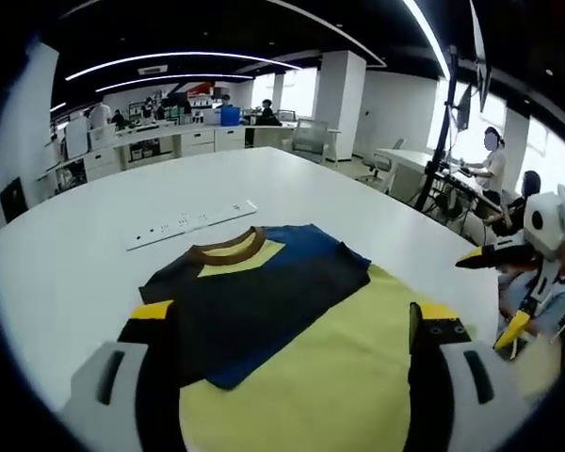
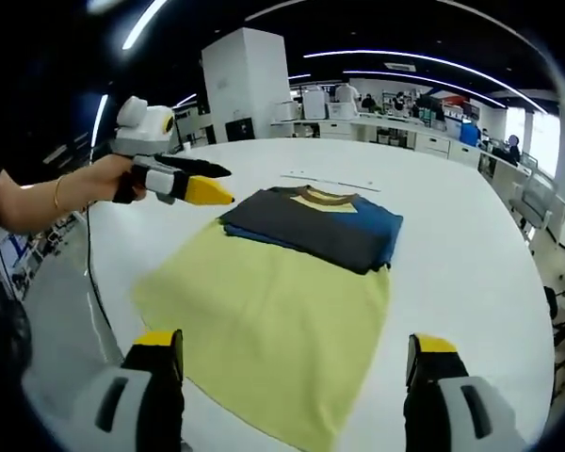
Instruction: Fold the garment on the visible template until the final outline fits inside the template.
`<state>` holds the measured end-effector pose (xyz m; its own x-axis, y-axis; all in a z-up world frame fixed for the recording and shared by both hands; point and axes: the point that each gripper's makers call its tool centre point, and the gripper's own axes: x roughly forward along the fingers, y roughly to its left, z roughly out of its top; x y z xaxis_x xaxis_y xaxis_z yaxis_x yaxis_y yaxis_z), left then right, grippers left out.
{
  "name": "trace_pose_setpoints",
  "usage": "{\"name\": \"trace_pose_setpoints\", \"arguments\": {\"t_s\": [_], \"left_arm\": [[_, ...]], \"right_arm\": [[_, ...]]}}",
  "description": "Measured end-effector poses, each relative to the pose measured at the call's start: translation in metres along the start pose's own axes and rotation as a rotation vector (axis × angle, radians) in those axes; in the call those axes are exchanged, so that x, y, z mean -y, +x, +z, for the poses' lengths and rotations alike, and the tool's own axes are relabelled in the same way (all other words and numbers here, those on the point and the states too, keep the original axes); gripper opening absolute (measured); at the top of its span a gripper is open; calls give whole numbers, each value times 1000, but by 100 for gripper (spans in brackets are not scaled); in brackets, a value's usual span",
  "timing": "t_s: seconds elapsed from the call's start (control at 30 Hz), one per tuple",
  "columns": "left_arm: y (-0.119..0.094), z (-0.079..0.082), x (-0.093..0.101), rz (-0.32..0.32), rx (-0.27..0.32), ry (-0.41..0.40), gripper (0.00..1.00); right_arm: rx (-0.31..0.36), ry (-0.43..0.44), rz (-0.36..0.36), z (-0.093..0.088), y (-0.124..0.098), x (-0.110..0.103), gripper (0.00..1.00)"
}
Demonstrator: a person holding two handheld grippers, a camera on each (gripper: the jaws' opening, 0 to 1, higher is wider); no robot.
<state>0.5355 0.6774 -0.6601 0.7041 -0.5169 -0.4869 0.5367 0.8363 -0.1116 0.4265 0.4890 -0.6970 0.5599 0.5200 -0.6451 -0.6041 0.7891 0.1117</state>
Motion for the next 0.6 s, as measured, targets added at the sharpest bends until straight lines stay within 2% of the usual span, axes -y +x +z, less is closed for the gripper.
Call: {"name": "trace_pose_setpoints", "arguments": {"t_s": [0.27, 0.5, 0.6], "left_arm": [[-29, -18, 5, -1, 12, 9, 99], [-48, -50, 6, 6, -23, 0, 96], [-54, -64, 4, 22, -62, 28, 94]], "right_arm": [[-33, 15, 4, -18, -2, -3, 99], [-80, 13, -5, -36, -2, -5, 98], [-97, 26, -11, -44, -2, -4, 97]]}}
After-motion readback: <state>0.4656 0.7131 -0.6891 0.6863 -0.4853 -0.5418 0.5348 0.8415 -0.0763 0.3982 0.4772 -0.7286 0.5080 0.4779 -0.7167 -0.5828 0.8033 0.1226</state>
